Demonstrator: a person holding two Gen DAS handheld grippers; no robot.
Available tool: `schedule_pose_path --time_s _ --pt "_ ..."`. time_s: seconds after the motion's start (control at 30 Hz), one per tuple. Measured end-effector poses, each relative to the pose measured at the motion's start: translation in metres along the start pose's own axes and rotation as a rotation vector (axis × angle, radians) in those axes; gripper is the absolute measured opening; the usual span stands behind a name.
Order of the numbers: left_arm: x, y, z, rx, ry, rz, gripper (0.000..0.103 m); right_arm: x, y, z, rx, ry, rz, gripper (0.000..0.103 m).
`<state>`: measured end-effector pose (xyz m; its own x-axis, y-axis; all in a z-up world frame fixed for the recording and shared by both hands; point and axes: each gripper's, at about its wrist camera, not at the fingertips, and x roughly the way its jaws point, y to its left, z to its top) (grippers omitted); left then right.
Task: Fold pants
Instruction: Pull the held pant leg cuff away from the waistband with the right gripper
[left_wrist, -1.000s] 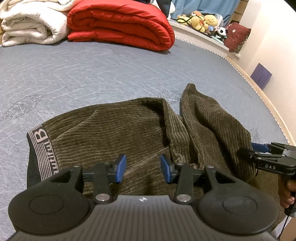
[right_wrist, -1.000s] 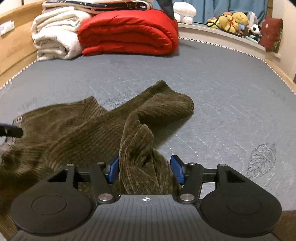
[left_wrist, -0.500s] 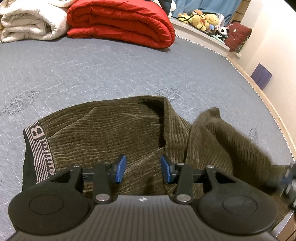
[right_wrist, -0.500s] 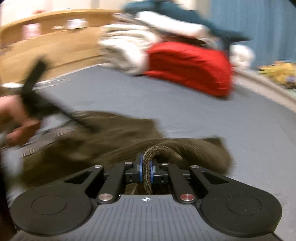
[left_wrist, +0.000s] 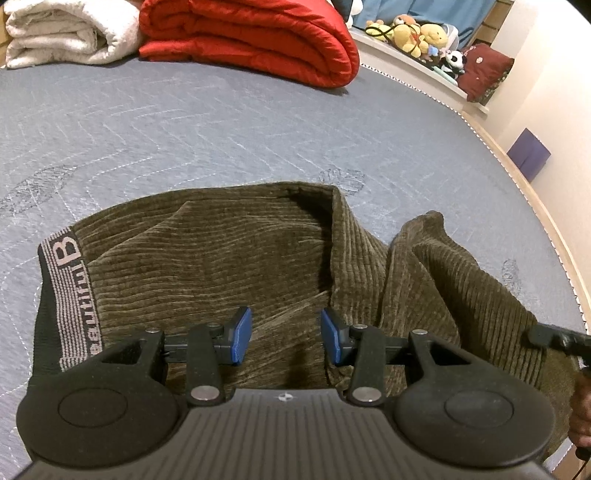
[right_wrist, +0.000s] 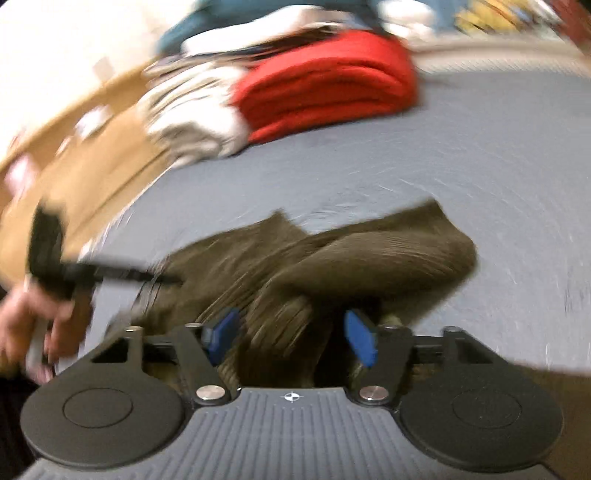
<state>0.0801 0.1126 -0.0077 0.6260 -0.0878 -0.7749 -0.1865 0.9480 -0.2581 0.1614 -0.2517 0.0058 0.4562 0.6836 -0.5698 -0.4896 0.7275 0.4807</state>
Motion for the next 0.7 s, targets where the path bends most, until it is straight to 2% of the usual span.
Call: schedule_pose_path --time_s 0.13,0.23,0.43,0.7 --pt "0.003 -0.006 0.0 0.008 0.003 -0.003 0.047 0.023 -0.036 0.003 0.278 0.013 0.102 0.071" --pt "0.007 -0.01 0.001 0.008 0.008 0.0 0.047 0.043 -0.048 0.006 0.402 0.0 0.134 0.071" --pt "0.013 -0.017 0.001 0.018 0.019 0.004 0.047 0.076 -0.077 0.002 0.618 -0.033 0.095 0.071" --pt "0.016 -0.016 0.006 0.006 0.019 0.0 0.05 0.097 -0.078 0.006 0.614 -0.027 0.093 0.071"
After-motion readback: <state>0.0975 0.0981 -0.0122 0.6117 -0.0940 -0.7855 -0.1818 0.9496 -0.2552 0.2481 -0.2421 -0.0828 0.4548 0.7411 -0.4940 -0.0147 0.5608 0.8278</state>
